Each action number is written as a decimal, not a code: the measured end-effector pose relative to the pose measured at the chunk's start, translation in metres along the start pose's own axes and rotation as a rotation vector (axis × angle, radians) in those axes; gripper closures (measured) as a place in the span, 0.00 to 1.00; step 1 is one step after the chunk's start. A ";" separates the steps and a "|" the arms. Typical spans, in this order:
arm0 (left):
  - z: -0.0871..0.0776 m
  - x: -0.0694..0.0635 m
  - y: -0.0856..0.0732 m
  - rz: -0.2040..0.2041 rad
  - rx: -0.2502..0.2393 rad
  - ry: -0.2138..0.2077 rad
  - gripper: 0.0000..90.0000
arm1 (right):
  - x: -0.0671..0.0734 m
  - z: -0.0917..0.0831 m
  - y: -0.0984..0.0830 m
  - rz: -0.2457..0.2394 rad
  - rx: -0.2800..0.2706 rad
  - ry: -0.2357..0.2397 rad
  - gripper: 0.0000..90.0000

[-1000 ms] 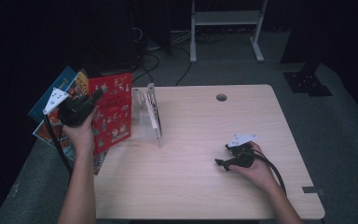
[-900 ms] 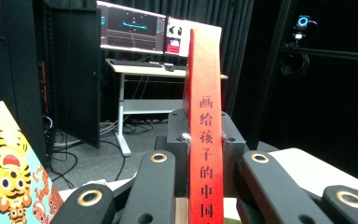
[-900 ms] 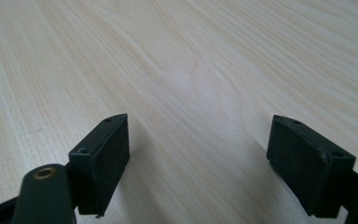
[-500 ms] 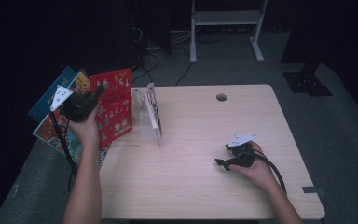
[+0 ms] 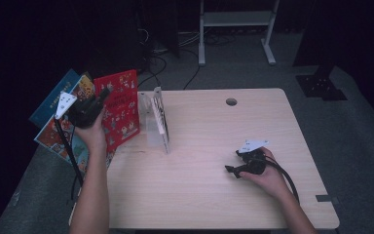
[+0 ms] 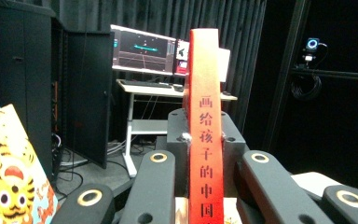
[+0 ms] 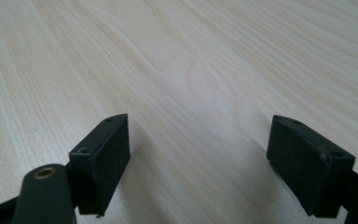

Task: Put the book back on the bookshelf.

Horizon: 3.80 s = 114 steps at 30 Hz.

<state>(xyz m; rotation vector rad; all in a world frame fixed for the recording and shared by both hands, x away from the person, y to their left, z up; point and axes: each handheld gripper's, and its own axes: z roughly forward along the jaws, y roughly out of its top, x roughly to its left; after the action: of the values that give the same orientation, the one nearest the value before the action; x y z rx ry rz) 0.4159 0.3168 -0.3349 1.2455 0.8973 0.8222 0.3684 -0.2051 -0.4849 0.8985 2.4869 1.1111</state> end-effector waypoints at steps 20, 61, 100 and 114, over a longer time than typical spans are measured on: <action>-0.008 -0.004 -0.003 0.036 0.062 0.024 0.89 | 0.000 0.000 0.000 -0.001 0.000 -0.001 0.22; -0.033 -0.007 -0.028 0.004 0.232 0.109 0.60 | 0.000 0.000 0.000 -0.001 0.000 -0.001 0.22; -0.085 -0.054 -0.093 0.047 0.692 0.039 0.02 | 0.000 0.000 0.000 -0.002 -0.001 -0.001 0.22; -0.087 -0.073 -0.128 0.103 0.862 -0.129 0.02 | 0.000 0.000 0.000 -0.002 -0.001 -0.001 0.22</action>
<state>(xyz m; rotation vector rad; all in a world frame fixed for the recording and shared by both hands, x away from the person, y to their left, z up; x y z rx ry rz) 0.3110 0.2699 -0.4617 2.0767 1.1333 0.4137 0.3683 -0.2051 -0.4849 0.8956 2.4860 1.1105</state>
